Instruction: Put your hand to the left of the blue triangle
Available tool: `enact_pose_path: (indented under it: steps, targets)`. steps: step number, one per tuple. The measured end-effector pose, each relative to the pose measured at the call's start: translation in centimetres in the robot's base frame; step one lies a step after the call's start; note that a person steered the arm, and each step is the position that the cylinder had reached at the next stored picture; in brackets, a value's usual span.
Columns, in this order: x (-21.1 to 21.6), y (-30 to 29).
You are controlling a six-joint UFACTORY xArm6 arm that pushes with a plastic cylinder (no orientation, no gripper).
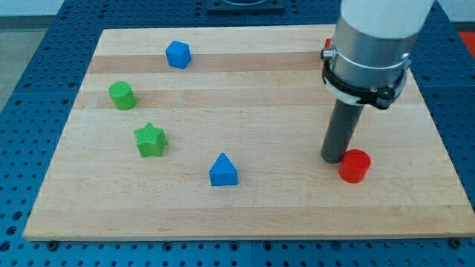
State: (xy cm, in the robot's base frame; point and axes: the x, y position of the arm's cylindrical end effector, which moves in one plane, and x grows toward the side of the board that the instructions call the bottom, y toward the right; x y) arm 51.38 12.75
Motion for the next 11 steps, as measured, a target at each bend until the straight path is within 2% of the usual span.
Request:
enact_pose_path:
  steps: [2, 3, 4, 5, 6, 7, 9, 11]
  targets:
    - [1.8, 2.8]
    - [1.5, -1.3]
    - [1.4, -8.4]
    - [1.4, -10.5]
    - [-1.8, -12.4]
    - [-3.3, -13.8]
    - [-2.2, -22.7]
    - [2.6, -20.6]
